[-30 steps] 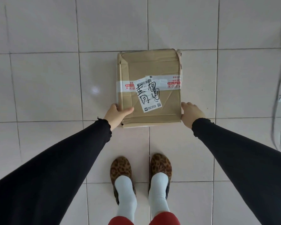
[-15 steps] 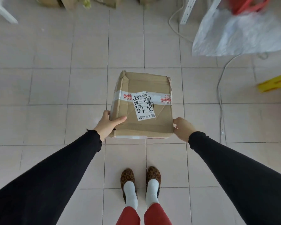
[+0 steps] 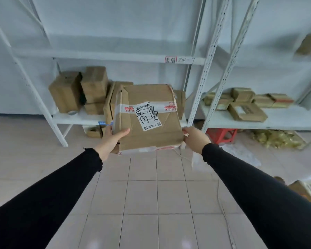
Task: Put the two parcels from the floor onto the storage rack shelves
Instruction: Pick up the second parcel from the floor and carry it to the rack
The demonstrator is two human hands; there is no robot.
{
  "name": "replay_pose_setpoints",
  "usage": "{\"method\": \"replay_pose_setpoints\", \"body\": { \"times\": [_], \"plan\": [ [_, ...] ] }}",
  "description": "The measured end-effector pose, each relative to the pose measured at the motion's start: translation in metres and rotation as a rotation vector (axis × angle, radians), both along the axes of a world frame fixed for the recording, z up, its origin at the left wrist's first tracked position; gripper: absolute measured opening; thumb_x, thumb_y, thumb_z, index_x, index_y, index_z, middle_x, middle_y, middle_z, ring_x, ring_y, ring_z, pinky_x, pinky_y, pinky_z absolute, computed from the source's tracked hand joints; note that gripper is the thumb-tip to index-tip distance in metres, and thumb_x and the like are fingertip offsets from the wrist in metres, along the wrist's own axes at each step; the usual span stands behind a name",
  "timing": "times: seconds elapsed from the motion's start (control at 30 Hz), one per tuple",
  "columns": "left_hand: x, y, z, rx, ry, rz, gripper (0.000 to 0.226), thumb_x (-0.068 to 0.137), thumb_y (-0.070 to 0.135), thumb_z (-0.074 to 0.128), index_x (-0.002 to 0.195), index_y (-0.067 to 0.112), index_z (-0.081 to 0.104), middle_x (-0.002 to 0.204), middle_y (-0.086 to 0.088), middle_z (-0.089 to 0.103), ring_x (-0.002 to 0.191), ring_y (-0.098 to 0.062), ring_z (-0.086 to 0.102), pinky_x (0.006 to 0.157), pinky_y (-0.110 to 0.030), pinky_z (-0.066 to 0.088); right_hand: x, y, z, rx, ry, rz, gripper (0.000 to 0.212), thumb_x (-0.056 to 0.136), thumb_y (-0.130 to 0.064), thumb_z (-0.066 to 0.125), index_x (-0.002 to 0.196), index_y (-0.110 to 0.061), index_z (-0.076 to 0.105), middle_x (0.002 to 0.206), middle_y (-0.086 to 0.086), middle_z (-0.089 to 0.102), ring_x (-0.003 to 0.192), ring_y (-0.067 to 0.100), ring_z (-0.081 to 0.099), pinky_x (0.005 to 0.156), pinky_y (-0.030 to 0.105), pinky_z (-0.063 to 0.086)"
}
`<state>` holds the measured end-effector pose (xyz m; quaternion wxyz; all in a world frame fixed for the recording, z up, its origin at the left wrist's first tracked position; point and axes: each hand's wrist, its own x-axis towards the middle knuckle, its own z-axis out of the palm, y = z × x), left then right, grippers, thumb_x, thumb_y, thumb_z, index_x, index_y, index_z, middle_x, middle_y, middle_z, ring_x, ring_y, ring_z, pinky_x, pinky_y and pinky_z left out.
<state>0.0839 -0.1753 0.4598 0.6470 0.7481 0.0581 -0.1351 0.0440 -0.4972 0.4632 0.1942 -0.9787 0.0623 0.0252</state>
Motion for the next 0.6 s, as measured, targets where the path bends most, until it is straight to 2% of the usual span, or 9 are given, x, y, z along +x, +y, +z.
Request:
{"method": "replay_pose_setpoints", "body": {
  "times": [0.07,0.2,0.27,0.33,0.4,0.53,0.6],
  "plan": [
    [0.013,0.0,0.036,-0.041,-0.041,0.009,0.063,0.086,0.047,0.077,0.135,0.026,0.043,0.117,0.002,0.065,0.094,-0.011,0.062,0.085,-0.038,0.05,0.014,0.001,0.038,0.002,-0.083,-0.002,0.035,0.094,-0.017,0.047,0.127,-0.017,0.059,0.126,0.009,0.064,0.111,0.031,0.062,0.093,0.041,0.051],
    [0.048,-0.006,0.08,-0.129,-0.062,-0.009,0.082,0.081,0.051,0.081,0.147,0.025,0.039,0.134,0.0,0.064,0.108,-0.013,0.063,0.077,-0.034,0.051,0.046,-0.008,0.087,-0.033,-0.168,0.021,0.038,0.093,-0.015,0.042,0.127,-0.02,0.059,0.127,0.008,0.064,0.109,0.031,0.063,0.091,0.041,0.053],
    [0.068,-0.016,0.092,-0.132,-0.091,-0.003,0.087,0.081,0.051,0.081,0.15,0.024,0.037,0.138,0.001,0.061,0.113,-0.016,0.06,0.091,-0.042,0.05,0.061,-0.017,0.1,-0.03,-0.205,0.026,0.038,0.095,-0.016,0.044,0.13,-0.021,0.058,0.13,0.006,0.062,0.11,0.03,0.063,0.092,0.041,0.053],
    [0.09,-0.03,0.097,-0.132,-0.104,-0.017,0.09,0.079,0.052,0.082,0.152,0.026,0.036,0.142,0.003,0.058,0.123,-0.019,0.055,0.113,-0.051,0.039,0.08,-0.033,0.106,-0.06,-0.205,0.031,0.037,0.097,-0.017,0.045,0.132,-0.02,0.057,0.131,0.005,0.061,0.11,0.028,0.063,0.092,0.041,0.053],
    [0.112,-0.046,0.101,-0.147,-0.101,-0.043,0.089,0.076,0.054,0.084,0.149,0.03,0.039,0.14,0.005,0.059,0.128,-0.02,0.052,0.121,-0.053,0.03,0.101,-0.053,0.108,-0.129,-0.183,0.054,0.036,0.099,-0.018,0.044,0.133,-0.016,0.056,0.133,0.005,0.06,0.113,0.028,0.06,0.094,0.04,0.051],
    [0.159,-0.081,0.104,-0.157,-0.097,-0.074,0.114,0.05,0.068,0.092,0.145,0.028,0.043,0.137,0.0,0.065,0.125,-0.024,0.06,0.115,-0.056,0.04,0.148,-0.096,0.113,-0.108,-0.204,-0.004,0.035,0.1,-0.027,0.045,0.132,-0.018,0.055,0.127,0.008,0.062,0.11,0.028,0.061,0.092,0.039,0.051],
    [0.181,-0.095,0.104,-0.16,-0.109,-0.07,0.112,0.047,0.067,0.093,0.14,0.025,0.045,0.134,-0.002,0.067,0.122,-0.025,0.063,0.112,-0.054,0.045,0.17,-0.112,0.115,-0.105,-0.209,-0.023,0.034,0.1,-0.028,0.045,0.13,-0.019,0.056,0.125,0.009,0.061,0.108,0.029,0.061,0.088,0.037,0.05]
  ]
}}
